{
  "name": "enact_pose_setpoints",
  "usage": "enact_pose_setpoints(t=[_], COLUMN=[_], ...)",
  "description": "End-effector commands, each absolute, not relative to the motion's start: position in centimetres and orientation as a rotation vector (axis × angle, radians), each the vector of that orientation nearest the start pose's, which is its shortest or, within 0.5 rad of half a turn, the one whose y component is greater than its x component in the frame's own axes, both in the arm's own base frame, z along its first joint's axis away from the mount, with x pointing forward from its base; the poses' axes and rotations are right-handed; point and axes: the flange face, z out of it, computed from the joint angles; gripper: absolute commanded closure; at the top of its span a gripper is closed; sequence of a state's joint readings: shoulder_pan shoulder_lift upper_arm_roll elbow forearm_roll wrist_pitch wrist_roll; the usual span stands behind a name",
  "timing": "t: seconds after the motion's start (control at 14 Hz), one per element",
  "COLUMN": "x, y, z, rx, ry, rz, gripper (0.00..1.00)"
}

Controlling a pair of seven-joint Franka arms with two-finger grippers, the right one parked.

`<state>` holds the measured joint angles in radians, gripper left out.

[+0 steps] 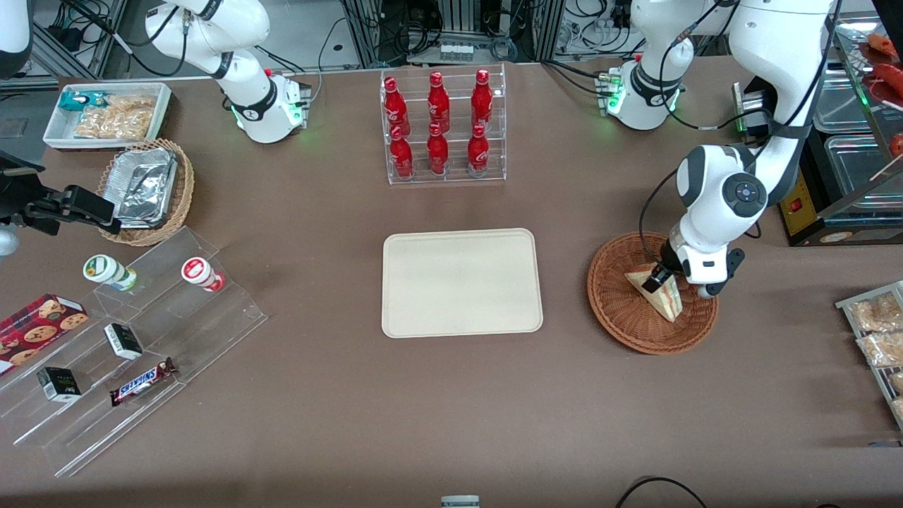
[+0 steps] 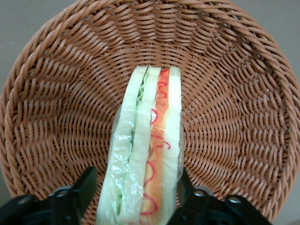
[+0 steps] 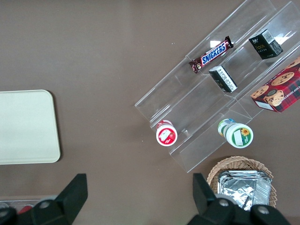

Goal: Place sandwich from basket to tray
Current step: 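Lower the open left gripper and close it on the wrapped sandwich, then lift the sandwich and carry it with the left gripper over the tray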

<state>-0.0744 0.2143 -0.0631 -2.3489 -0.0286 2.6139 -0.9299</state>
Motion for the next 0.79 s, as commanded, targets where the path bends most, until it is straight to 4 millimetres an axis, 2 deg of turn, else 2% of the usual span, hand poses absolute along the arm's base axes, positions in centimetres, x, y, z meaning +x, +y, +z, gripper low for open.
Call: enact_pose_setpoints(t=[0.0,0.07,0.21,0.36,0.57,0.64,0.71], x=[51.7,51.9,52.3,54.1,56.2,56.8,56.9], y=[-7.2,-7.2,-7.3,-7.8,-12.7,-14.0,-16.4], z=[26.3,27.2,28.7,30.9,33.6,34.4,34.5], rx=[-2.934,-2.966,-3.05,-3.1,-3.084,-3.085,-3.1], ry=[-1.252,-1.18,-0.919,-0.651,-0.464,-0.405,-0.272], rz=[-0.048,-0.061,-0.06,0.022,0.225,0.253,0.259], gripper=[0.94,0.94,0.94,0.94,0.97,0.97,0.95])
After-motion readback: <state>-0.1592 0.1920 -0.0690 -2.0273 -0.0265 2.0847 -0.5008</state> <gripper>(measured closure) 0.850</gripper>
